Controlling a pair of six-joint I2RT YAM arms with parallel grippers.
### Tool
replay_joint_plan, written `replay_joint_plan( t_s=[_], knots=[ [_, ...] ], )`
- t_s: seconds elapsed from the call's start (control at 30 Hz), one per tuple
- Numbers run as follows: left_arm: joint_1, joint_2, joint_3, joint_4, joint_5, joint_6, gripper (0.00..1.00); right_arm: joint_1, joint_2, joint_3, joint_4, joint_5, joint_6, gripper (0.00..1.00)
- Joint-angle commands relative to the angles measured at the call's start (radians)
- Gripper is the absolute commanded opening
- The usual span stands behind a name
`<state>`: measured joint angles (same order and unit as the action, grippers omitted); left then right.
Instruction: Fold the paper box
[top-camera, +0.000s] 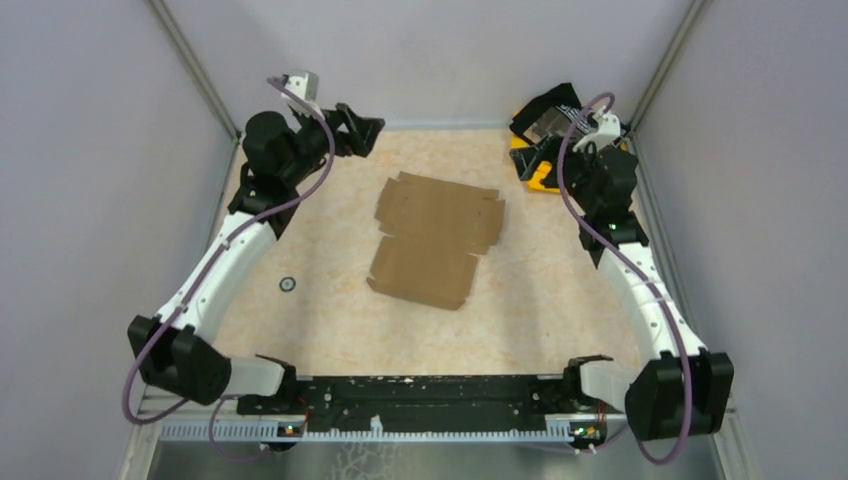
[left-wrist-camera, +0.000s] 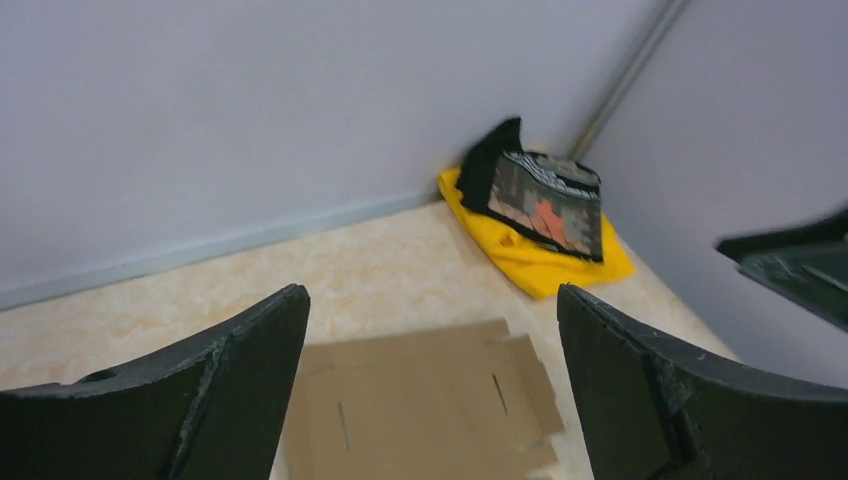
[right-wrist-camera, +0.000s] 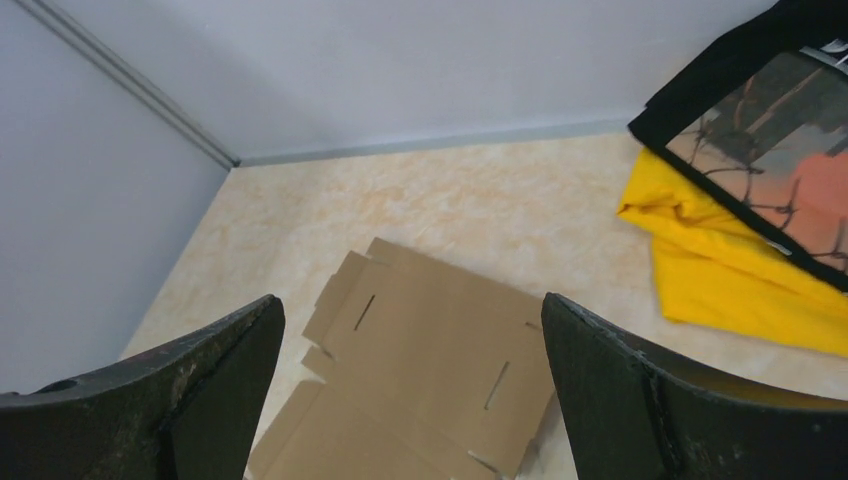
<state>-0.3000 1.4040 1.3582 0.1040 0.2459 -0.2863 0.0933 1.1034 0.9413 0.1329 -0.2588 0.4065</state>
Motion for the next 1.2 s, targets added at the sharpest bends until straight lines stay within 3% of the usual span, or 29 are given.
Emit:
replay_joint_plan(
  t_s=[0.0,0.07,0.13,0.17,0.23,0.33,0.47,0.57,0.7,0.87,1.0,1.17],
  knots=[
    [-0.110,-0.171,-0.162,0.065,-0.123,0.136,0.99,-0.006,0.090,0.093,-0.075,-0.141,0.100,0.98],
    [-0.111,-0.177,-0.182,0.037,-0.211,0.086,0.99,-0.006,0.105,0.092,-0.125,-0.096,0.165,0.98],
    [-0.103,-0.170,-0.210,-0.046,-0.396,-0.130,0.99,-0.006,0.079,0.041,-0.119,-0.095,0.190,0.99],
    [-0.093,-0.170,-0.239,-0.066,-0.413,-0.221,0.99,-0.006,0.066,0.002,-0.097,-0.110,0.197,0.99],
    [-0.088,-0.129,-0.263,-0.036,-0.318,-0.164,0.99,-0.006,0.084,-0.008,-0.088,-0.132,0.157,0.99],
    [-0.089,0.026,-0.146,-0.210,-0.351,-0.159,0.99,-0.006,0.173,0.049,-0.204,-0.047,0.074,0.97],
    [-0.086,0.175,-0.115,-0.258,-0.378,-0.171,0.99,-0.006,0.306,0.131,-0.271,0.006,0.020,0.82],
    [-0.073,0.254,-0.117,-0.241,-0.374,-0.195,0.97,-0.005,0.421,0.228,-0.342,0.013,-0.007,0.77],
    [-0.061,0.361,-0.047,-0.284,-0.336,-0.207,0.87,-0.005,0.566,0.340,-0.400,-0.008,-0.047,0.74],
    [-0.038,0.404,-0.011,-0.318,-0.256,-0.210,0.72,-0.006,0.663,0.400,-0.303,-0.058,-0.090,0.74],
    [-0.037,0.371,-0.042,-0.318,-0.187,-0.198,0.52,-0.005,0.749,0.471,-0.255,-0.111,-0.106,0.72],
    [-0.027,0.340,-0.087,-0.339,-0.178,-0.182,0.49,-0.006,0.846,0.547,-0.202,-0.192,-0.129,0.69]
  ],
)
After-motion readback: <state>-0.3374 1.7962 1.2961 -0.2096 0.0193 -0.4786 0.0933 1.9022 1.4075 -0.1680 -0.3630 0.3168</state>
